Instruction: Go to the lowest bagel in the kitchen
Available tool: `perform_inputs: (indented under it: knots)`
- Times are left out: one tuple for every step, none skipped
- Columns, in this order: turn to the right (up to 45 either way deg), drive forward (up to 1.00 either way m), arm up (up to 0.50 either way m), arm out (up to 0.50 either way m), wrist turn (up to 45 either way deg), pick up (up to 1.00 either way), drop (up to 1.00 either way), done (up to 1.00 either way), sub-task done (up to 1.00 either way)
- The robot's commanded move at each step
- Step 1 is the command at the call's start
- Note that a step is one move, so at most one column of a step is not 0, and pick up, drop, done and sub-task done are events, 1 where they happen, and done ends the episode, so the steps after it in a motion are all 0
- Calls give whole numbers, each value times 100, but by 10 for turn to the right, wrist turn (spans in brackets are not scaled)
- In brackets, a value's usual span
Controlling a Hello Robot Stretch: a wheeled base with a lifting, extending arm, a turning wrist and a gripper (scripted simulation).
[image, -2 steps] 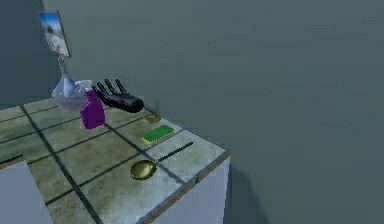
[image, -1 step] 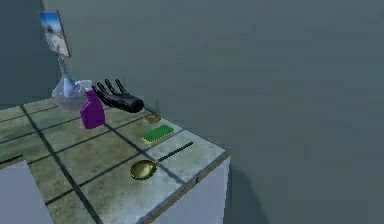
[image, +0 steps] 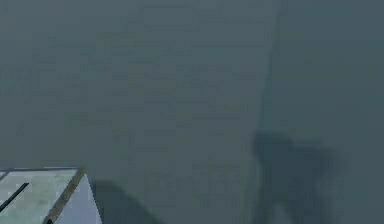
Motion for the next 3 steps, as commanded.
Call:
perform_inputs:
  knots:
    - [-450,0,0,0,0,0,0,0,0]
    - [360,0,0,0,0,0,0,0,0]
    - [0,45,0,0,0,0,0,0,0]
